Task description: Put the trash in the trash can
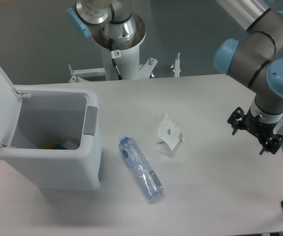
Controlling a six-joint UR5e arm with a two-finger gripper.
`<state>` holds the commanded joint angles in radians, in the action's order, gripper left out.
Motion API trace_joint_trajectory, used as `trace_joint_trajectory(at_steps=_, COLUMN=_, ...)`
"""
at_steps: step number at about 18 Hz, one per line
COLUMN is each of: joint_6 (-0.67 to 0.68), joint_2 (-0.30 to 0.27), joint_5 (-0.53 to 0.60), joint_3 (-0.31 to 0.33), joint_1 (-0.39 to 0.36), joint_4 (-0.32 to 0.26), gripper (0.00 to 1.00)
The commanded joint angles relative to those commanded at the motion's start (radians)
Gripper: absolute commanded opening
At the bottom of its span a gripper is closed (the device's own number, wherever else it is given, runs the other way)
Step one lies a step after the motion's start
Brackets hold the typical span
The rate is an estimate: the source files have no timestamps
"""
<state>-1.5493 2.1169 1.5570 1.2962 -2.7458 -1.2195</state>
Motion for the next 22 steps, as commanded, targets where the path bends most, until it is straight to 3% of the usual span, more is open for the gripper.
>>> trace_joint_trajectory(at_steps=10, joint_6=0.002, joint_2=-0.009, joint_5=-0.009, joint_3=0.005, joint_1=0.000, joint_4=0.003, gripper=1.00)
trace_joint_trajectory(at_steps=16, joint_6=0.204, joint_2=-0.023, joint_5=-0.003, joint_3=0.015, joint_1=0.043, joint_4=-0.006, gripper=1.00)
trace_joint_trajectory(at_steps=19, joint_6=0.210, joint_2=-0.058, joint_5=-0.018, joint_3=0.089, joint_1=0.060, joint_4=0.002, gripper=1.00)
trace_joint_trajectory(at_steps=22, joint_6=0.313, joint_2=-0.089, joint_5=-0.017, joint_3=0.150, joint_1=0.080, joint_4=0.005, gripper=1.00)
